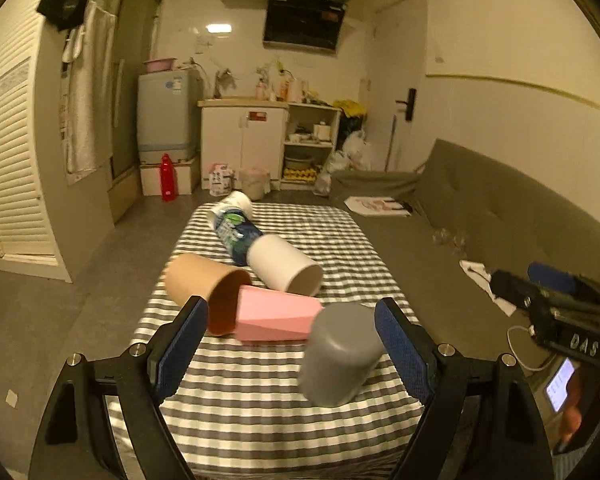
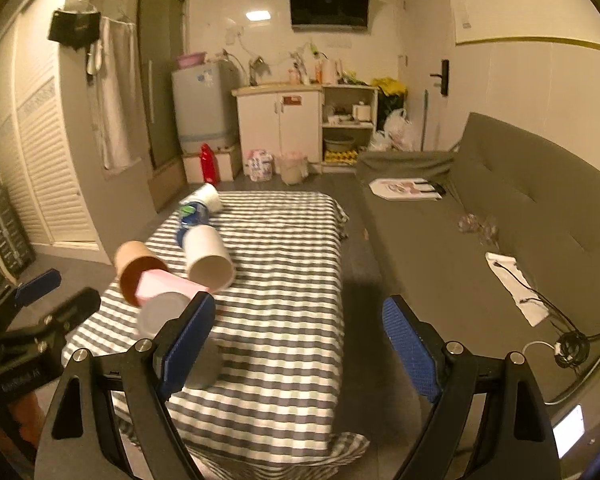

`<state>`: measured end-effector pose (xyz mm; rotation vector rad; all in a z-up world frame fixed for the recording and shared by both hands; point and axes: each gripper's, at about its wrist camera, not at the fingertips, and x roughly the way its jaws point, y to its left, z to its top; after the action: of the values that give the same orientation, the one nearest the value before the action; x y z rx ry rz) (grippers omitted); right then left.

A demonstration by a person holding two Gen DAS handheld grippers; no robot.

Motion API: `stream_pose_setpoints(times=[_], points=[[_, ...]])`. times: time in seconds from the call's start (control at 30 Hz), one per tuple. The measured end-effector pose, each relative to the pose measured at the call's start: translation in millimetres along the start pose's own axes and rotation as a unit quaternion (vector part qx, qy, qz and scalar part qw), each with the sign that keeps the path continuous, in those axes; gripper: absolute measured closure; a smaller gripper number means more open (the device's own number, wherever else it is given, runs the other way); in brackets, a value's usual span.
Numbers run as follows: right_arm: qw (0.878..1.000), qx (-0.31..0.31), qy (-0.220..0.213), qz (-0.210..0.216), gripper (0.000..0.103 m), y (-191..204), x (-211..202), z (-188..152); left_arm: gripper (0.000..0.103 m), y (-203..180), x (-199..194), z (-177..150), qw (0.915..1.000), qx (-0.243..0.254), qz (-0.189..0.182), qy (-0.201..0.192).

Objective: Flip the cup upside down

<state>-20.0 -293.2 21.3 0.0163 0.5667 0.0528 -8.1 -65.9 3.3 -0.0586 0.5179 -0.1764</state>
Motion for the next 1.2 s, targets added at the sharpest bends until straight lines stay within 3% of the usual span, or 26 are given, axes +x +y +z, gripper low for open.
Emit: stream_pose_setpoints(times=[0.4,0.5,0.67,0.93,1.2], points=[[0.999,0.000,0.024,0.033,0.017,42.5,-8.1,-34.8,0.015,35.3,-19.3,-31.0,0.9984,-0.023,0.049,0.015],[0.999,-0.021,0.032,0.016,0.009,52.8,1.0,-42.8,0.012,38.8,-13.4,-36.4,0.9975,-0.028,0.057,0.032],[0.998,-0.046,0.034,0.007,0.008,62.3,11.0,-49.8,0.002,42.2,-17.7,-39.0,0.9970,-0.032,0.069,0.016],[0.997,-0.054,0.054,-0.003,0.000,67.2,24.6,-58.4,0.001,46.4,-8.6,-43.7,0.9951,-0.035,0.085,0.035],[0.997,-0.046,0.054,-0.013,0.000,61.8,27.5,-58.1,0.000,43.0,-8.9,-46.7,0.9949,-0.024,0.092,0.031]])
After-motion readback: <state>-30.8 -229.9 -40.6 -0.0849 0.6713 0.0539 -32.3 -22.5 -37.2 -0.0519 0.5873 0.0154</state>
